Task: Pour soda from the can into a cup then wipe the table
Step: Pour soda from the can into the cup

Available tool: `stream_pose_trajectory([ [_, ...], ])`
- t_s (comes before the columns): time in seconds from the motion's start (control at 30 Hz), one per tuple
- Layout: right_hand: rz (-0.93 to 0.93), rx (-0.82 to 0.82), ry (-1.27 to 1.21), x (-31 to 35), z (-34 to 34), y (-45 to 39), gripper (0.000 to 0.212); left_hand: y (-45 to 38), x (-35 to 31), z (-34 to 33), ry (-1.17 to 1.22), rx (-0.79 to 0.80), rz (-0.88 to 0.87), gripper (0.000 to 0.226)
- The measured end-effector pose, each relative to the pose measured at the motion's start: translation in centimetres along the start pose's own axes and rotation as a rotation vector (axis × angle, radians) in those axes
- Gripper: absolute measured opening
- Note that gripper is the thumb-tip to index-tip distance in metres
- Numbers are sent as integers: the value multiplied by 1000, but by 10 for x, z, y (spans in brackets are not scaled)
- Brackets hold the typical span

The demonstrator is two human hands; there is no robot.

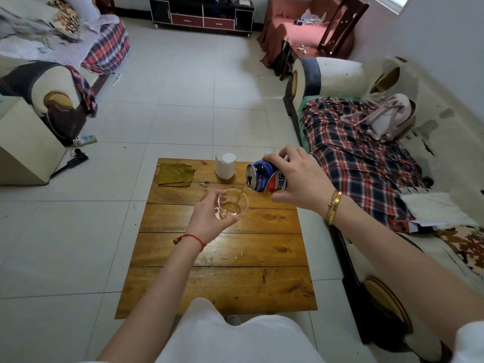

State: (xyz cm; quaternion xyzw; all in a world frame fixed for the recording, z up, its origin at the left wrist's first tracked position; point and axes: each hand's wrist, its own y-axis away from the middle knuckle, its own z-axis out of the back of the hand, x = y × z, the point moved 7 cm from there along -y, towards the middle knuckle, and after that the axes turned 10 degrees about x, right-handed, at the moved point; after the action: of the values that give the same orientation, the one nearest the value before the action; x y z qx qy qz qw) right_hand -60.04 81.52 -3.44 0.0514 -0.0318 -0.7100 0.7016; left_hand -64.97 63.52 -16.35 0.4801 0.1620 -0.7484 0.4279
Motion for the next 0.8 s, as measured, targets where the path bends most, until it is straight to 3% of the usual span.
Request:
stream_pose_trajectory([
  [0.8,-4,-15,24,-6,5,0,73,-8,-7,-5,-3,6,0,70],
])
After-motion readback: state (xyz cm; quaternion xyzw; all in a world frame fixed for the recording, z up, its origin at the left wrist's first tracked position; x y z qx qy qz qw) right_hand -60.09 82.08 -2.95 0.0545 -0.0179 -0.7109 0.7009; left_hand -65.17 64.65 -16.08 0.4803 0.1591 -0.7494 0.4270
